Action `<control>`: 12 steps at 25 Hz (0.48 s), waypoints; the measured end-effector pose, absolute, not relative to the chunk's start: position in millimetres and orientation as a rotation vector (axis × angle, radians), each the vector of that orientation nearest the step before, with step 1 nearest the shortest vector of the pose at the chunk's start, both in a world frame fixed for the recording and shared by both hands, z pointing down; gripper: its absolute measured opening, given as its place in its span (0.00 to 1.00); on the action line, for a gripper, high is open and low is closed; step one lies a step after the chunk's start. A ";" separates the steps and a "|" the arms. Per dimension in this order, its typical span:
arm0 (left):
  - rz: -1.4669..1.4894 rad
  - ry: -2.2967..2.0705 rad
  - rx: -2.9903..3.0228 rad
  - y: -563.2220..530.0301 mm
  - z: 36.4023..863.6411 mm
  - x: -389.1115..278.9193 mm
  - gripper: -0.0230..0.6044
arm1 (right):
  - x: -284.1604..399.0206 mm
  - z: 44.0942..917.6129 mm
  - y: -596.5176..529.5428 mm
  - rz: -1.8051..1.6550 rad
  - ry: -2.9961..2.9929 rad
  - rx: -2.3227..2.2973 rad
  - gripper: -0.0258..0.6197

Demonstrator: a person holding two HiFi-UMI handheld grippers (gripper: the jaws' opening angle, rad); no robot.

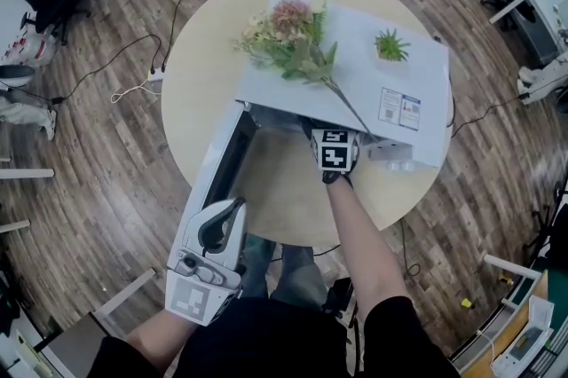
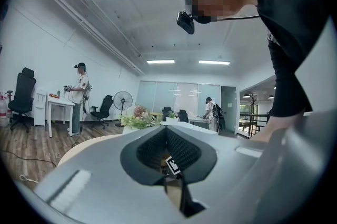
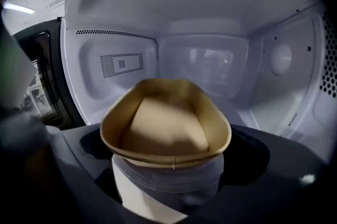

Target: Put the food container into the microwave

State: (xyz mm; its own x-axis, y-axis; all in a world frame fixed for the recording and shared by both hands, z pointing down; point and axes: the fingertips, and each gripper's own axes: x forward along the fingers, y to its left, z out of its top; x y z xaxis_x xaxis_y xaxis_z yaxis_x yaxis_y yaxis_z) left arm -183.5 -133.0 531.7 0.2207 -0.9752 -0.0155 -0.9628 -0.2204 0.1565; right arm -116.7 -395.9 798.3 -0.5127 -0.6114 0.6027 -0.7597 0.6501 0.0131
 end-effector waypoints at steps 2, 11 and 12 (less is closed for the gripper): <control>-0.173 -1.888 2.366 -131.5 533.3 -184.2 0.04 | -115.5 799.6 -398.0 0.365 -2.262 1.066 0.96; -0.152 -1.870 2.343 -131.6 539.1 -182.0 0.04 | -108.6 795.8 -379.6 0.349 -2.192 1.032 0.96; -0.152 -1.869 2.340 -131.3 540.6 -182.2 0.04 | -107.5 795.0 -376.5 0.351 -2.195 1.032 0.96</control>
